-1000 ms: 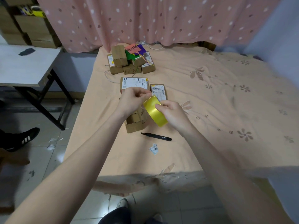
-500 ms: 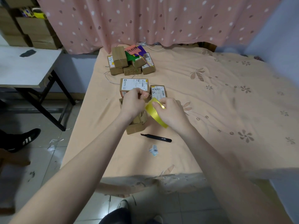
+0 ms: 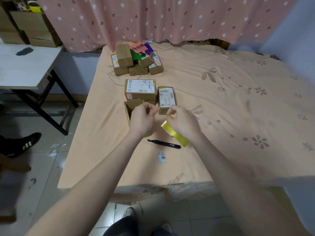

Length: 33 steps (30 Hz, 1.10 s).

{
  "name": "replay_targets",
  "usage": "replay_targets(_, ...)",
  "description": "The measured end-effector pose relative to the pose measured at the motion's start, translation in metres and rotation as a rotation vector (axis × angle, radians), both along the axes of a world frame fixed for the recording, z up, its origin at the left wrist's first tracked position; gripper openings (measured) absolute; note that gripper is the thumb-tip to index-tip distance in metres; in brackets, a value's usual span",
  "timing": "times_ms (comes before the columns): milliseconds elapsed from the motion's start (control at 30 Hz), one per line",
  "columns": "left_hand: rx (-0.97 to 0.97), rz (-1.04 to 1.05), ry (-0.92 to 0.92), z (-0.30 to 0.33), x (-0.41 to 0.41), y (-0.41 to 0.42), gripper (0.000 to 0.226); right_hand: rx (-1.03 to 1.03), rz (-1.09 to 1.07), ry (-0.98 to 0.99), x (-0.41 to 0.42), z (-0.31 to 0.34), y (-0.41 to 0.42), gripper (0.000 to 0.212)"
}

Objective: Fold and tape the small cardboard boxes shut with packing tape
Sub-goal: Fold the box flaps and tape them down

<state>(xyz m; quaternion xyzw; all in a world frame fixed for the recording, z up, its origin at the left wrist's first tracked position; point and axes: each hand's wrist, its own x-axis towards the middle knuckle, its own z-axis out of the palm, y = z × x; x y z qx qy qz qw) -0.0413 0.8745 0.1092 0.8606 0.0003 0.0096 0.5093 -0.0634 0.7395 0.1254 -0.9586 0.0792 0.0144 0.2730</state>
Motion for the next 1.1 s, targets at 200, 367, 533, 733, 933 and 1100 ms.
replay_targets(200,0.079,-0.082,-0.064,-0.024,-0.001,-0.001,0.028,0.080,-0.104,0.007,0.009,-0.026,0.000,0.010)
replay_targets(367,-0.029,0.057,0.063,-0.048,0.007,0.012,0.066,0.085,-0.201,-0.013,0.018,-0.040,-0.010,0.011)
replay_targets(533,0.193,-0.028,0.193,-0.082,0.022,0.017,0.056,0.158,-0.241,0.042,0.021,-0.059,-0.024,0.011)
replay_targets(733,0.556,-0.051,0.157,-0.115,0.037,-0.003,0.060,0.205,-0.245,0.020,0.024,-0.075,-0.024,0.018)
replay_targets(933,0.715,-0.126,0.152,-0.124,0.047,-0.002,0.049,0.286,-0.337,0.050,0.025,-0.080,-0.023,0.023)
replay_targets(1100,0.861,-0.268,0.043,-0.127,0.030,0.031,0.056,0.416,-0.305,0.190,0.030,-0.084,-0.018,0.030)
